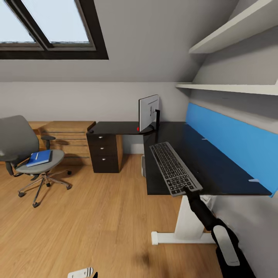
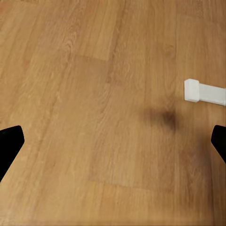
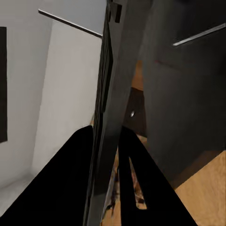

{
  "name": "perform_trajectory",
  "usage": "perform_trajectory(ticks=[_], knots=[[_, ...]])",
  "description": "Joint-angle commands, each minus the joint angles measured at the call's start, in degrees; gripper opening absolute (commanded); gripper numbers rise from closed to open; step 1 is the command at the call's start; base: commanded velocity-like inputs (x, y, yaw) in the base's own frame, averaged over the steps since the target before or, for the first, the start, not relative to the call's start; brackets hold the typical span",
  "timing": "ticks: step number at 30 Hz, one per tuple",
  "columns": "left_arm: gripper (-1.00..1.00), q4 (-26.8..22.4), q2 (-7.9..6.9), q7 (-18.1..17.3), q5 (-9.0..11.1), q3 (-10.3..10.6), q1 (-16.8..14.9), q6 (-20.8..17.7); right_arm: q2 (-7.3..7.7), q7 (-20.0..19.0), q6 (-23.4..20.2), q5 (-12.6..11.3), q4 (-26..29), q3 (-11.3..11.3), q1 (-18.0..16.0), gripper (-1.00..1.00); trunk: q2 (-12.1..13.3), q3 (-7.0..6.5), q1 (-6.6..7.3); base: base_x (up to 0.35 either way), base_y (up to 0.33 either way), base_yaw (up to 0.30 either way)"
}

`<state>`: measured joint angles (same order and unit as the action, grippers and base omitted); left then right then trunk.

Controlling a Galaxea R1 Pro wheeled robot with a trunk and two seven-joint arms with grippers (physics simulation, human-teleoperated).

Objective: In the bedroom, organize the workspace by keeping the computer under the desk, ensuring the monitor is on the desk, placing the keyboard on the desk next to the monitor, placing the mouse on the desk next to the keyboard, moving the folder from the swivel chair onto the desk next to the mouse, stacking the notebook on top of the folder with the pen on top of the notebook, and positioning the swivel chair next to the desk.

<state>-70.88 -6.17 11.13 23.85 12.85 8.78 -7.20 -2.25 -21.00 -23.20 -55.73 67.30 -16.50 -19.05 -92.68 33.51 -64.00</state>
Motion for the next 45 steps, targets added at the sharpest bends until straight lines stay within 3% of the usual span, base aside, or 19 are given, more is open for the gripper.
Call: perform_trajectory(ticks=[1,5,7,16,38,45], knots=[[1.00,-0.1,-0.07,0.5,0.5,0.2,0.0,-0.2,-1.40,0.8,-0.6,0.4,1.1,-0.2,0.5,-1.00,0.0,0.04,0.00,0.000,0.000,0.000],[1.00,-0.1,-0.07,0.4,0.5,0.2,0.0,-0.1,-5.77,4.9,-0.6,3.5,2.7,0.8,1.5,-1.00,0.0,0.04,0.00,0.000,0.000,0.000],[1.00,-0.1,-0.07,0.4,0.5,0.2,0.0,-0.1,-6.98,6.2,-0.6,4.1,3.0,3.5,2.2,-1.00,0.0,0.04,0.00,0.138,0.119,0.000],[1.00,0.0,-0.07,0.3,0.5,0.1,0.0,-0.1,-7.33,6.5,-0.7,4.1,3.0,6.7,2.7,-1.00,0.0,0.04,0.00,0.222,0.225,0.000],[1.00,-0.1,-0.11,0.3,0.5,-0.1,0.0,-0.1,-7.26,6.3,-3.3,3.6,2.7,7.0,2.9,-1.00,0.0,0.04,0.00,0.227,0.274,0.000],[1.00,-0.1,-0.11,0.3,0.5,-0.2,0.0,-0.1,-7.07,6.3,-3.3,3.6,2.5,7.2,2.9,-1.00,2.8,-1.22,1.54,0.219,0.279,0.000]])
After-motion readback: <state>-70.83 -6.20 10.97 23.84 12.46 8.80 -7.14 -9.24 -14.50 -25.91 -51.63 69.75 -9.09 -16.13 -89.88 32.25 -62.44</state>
